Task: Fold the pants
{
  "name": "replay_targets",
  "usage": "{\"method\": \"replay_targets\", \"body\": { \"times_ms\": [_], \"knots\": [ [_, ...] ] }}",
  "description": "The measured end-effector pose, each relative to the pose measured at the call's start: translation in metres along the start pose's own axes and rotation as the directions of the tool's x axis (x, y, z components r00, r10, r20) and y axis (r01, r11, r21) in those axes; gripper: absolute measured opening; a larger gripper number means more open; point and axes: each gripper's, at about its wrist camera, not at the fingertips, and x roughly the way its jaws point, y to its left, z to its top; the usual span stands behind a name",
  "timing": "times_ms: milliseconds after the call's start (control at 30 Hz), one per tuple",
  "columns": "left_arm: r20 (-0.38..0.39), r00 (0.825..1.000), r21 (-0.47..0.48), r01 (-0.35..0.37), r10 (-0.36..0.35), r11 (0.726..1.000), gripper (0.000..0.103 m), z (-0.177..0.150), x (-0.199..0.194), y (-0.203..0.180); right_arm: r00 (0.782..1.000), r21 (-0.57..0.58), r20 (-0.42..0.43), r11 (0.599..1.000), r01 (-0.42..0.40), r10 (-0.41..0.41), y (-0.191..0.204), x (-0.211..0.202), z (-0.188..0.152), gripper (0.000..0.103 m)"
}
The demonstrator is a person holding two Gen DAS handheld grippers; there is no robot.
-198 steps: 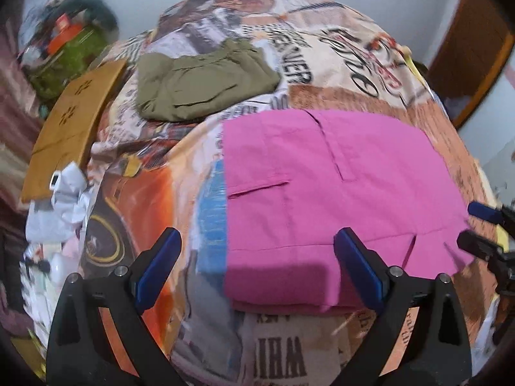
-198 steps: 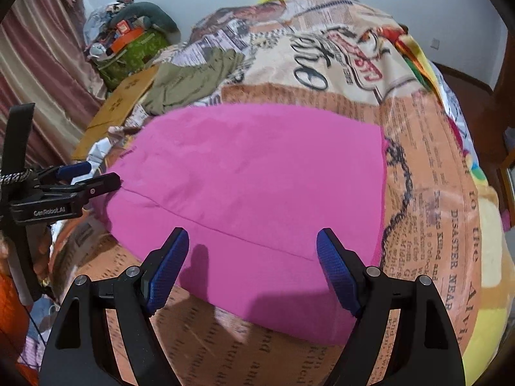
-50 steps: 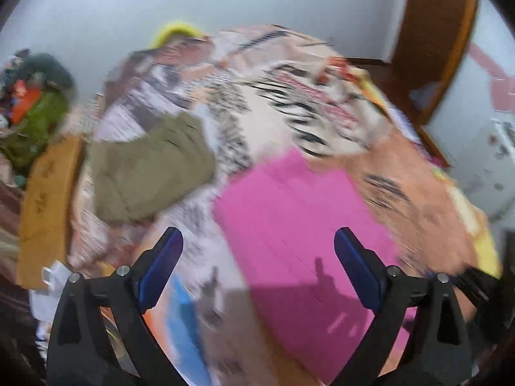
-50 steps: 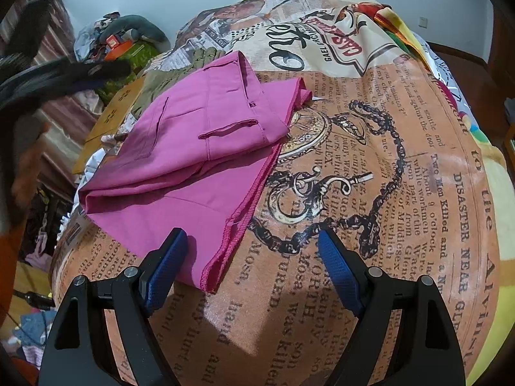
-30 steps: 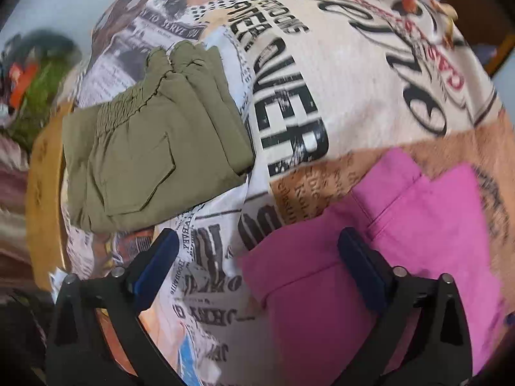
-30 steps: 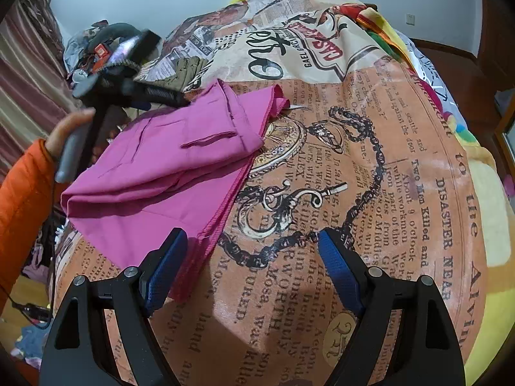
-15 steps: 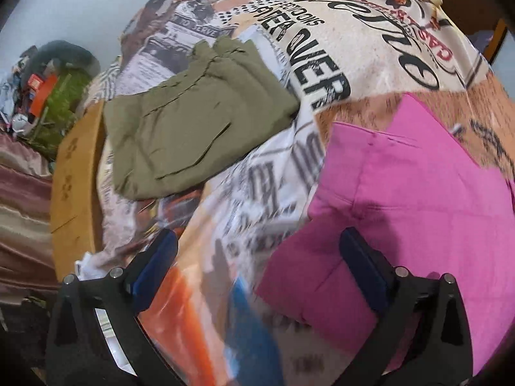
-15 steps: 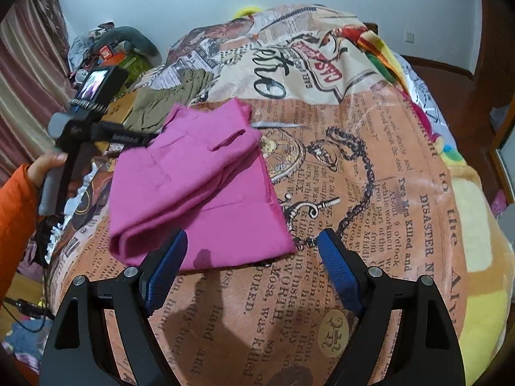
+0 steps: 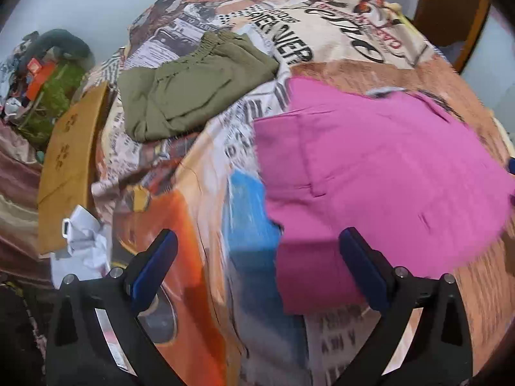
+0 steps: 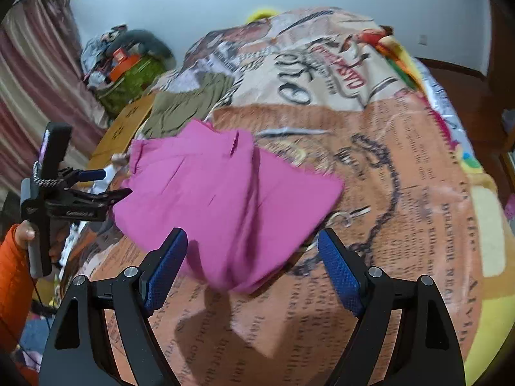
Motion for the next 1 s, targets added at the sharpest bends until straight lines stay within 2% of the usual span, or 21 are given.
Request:
{"method": "replay_targets", "body": {
  "times_ms": [100,200,333,467,667,733,800,900,967,1000],
  "knots": [
    [-0.009,0.998,-0.049,0.058,-0.058,0.997,0.102,-0.011,-0.003,0.004,0.999,-0.026,-0.041,1.000,-0.003,0.002,0.004,0.011,-0.004,0.081],
    [0.003,0.996,-0.086,0.087,-0.087,0.992,0.102,-0.015,-0.006,0.008,0.997,-0.034,-0.077,0.999,0.003,-0.005,0.003,0.018,-0.005,0.081],
    [-0.001,0.992,-0.139,0.126,-0.128,0.982,0.102,-0.011,-0.008,0.017,0.999,-0.043,-0.049,0.999,0.003,-0.005,0.004,0.010,0.004,0.081],
    [0.039,0.988,-0.124,0.152,-0.149,0.981,0.102,-0.007,-0.016,0.018,1.000,-0.084,0.006,0.996,0.001,0.000,0.011,0.000,0.022,0.081],
    [0.092,0.986,-0.124,0.147,-0.136,0.981,0.102,0.006,-0.022,0.021,1.000,-0.138,-0.007,0.990,-0.001,0.000,0.018,0.024,0.046,0.081],
    [0.117,0.985,-0.144,0.140,-0.123,0.980,0.098,0.012,-0.021,0.025,0.999,-0.149,-0.031,0.989,-0.024,0.019,0.019,0.036,0.055,0.080],
    [0.134,0.985,-0.143,0.124,-0.105,0.982,0.085,0.016,-0.019,0.027,0.999,-0.170,-0.045,0.985,-0.035,0.028,0.022,0.045,0.062,0.074],
    [0.124,0.985,-0.148,0.135,-0.117,0.980,0.078,0.020,-0.011,0.029,0.996,-0.198,-0.075,0.979,-0.052,0.038,0.024,0.060,0.073,0.070],
    [0.121,0.983,-0.152,0.154,-0.137,0.976,0.075,0.021,-0.008,0.029,0.994,-0.198,-0.100,0.977,-0.073,0.054,0.023,0.070,0.081,0.060],
    [0.117,0.982,-0.150,0.162,-0.146,0.975,0.075,0.021,-0.005,0.028,0.992,-0.199,-0.112,0.977,-0.078,0.056,0.023,0.075,0.083,0.058]
  ]
}}
